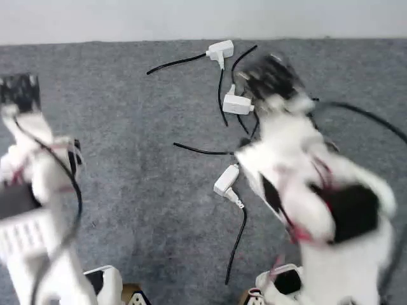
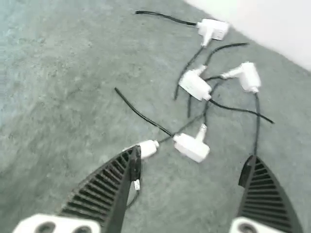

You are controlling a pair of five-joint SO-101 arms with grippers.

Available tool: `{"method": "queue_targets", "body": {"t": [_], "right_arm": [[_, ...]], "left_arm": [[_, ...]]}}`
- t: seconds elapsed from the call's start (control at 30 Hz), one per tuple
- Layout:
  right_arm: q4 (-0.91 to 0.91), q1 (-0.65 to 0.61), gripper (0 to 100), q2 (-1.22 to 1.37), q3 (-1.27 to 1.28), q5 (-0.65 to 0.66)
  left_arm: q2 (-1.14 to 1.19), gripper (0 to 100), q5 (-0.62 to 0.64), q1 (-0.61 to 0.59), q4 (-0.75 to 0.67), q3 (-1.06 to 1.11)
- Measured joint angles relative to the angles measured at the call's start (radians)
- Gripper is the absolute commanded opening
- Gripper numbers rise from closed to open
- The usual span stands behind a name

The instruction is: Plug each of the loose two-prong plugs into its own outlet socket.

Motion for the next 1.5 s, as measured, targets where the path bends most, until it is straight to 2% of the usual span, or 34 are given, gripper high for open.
{"method": "queue_targets", "body": {"t": [0.1,0.27,0.47,0.6,0.83,0.97,1.2,1.3,1.5], "right_arm": [[0.000,0.023,31.0,-0.201,0.160,0.014],[0.000,0.043,31.0,-0.569,0.390,0.069],[-0.035,0.049,31.0,-0.948,0.684,0.075],[-0.138,0.091,31.0,-1.160,0.931,0.078],[-0.371,0.299,31.0,-1.177,1.188,0.078],[-0.565,0.405,31.0,-1.175,1.438,0.078],[-0.867,0.433,30.9,-1.155,1.857,0.078],[-0.890,0.427,30.9,-1.165,1.886,0.078],[-0.839,0.427,30.9,-1.151,1.886,0.078]], "left_arm": [[-0.232,14,-0.104,0.000,-0.078,0.190],[-0.575,14,-0.133,0.000,-0.181,0.549],[-1.011,14,-0.137,0.000,-0.147,0.819],[-1.020,14,-0.137,0.000,-0.114,0.836],[-1.025,14,-0.137,0.000,-0.115,0.907],[-1.025,14,-0.137,0.000,-0.193,1.042],[-1.023,14,-0.137,0.000,-0.350,1.247],[-1.011,14,-0.137,0.000,-0.400,1.292],[-1.014,14,-0.137,0.000,-0.385,1.292]]}}
